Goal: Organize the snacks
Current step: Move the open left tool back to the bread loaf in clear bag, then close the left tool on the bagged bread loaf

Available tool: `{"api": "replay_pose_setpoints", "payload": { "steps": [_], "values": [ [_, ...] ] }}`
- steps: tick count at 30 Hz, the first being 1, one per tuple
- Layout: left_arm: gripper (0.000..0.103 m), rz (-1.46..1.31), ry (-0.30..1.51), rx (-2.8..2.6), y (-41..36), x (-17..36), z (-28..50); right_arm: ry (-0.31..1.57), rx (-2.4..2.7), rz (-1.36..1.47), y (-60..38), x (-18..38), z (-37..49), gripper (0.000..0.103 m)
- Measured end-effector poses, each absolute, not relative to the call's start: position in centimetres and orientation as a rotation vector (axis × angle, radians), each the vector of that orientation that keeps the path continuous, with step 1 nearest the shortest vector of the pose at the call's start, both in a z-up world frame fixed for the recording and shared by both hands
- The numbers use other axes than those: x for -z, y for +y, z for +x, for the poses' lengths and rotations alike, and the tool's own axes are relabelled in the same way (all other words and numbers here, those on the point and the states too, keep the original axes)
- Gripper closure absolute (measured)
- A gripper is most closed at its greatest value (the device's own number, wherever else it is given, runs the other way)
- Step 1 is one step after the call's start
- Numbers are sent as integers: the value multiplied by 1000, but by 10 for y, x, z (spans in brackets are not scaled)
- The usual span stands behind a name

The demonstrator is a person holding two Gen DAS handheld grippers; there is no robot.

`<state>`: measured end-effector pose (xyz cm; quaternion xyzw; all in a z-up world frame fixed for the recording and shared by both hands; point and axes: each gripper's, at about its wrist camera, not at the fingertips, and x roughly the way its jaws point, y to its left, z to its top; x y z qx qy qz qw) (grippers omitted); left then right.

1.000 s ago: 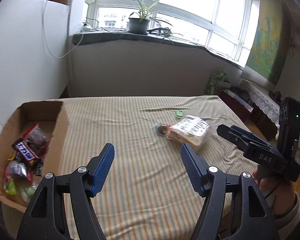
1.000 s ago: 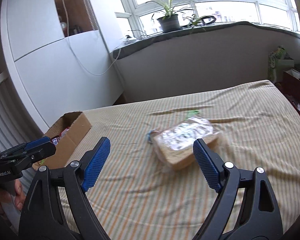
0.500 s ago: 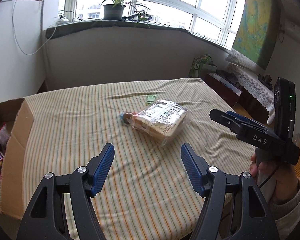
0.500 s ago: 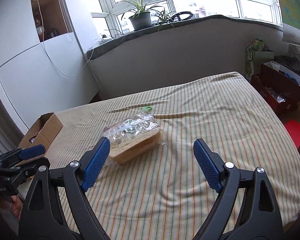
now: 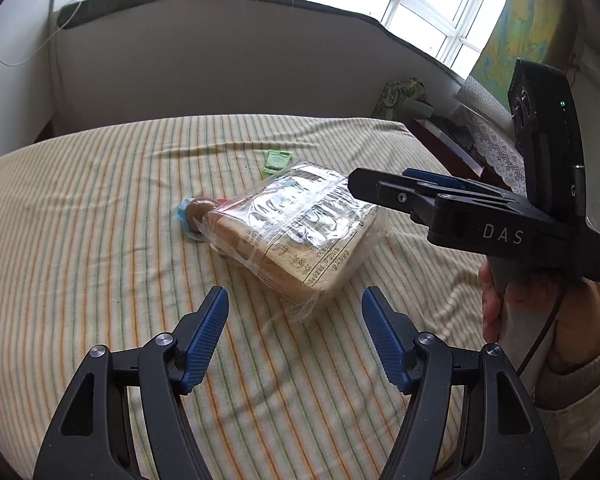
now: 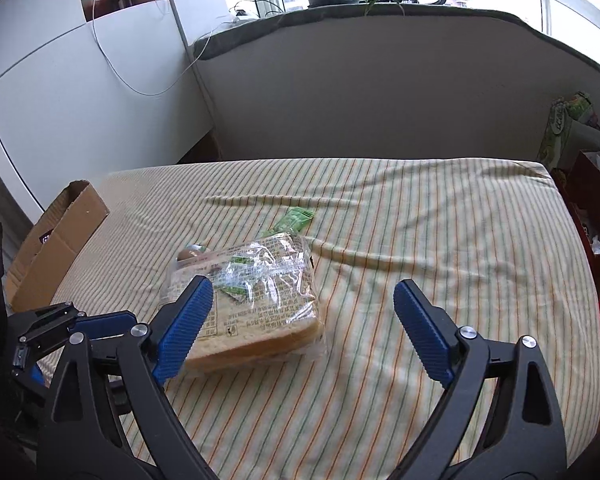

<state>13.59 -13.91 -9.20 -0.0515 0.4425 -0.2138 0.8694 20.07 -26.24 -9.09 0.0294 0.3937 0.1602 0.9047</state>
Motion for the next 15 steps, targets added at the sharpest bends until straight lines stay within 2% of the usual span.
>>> {"api": "replay_pose_setpoints", "payload": {
  "steps": [7,8,9,10,15],
  "values": [
    [35,-71,938,480,-153,106,147,914,-458,116,-261,119,225,10],
    [40,-60,946,484,-156,110,149,922,-479,133,-261,124,226,18],
    [45,-50,939,479,-157,111,150,926,-511,160,-261,127,227,35],
    [47,-43,931,477,-157,111,150,920,-549,194,-261,128,226,42],
    [49,-55,921,478,-156,113,154,907,-531,188,-256,127,223,45]
  ]
}}
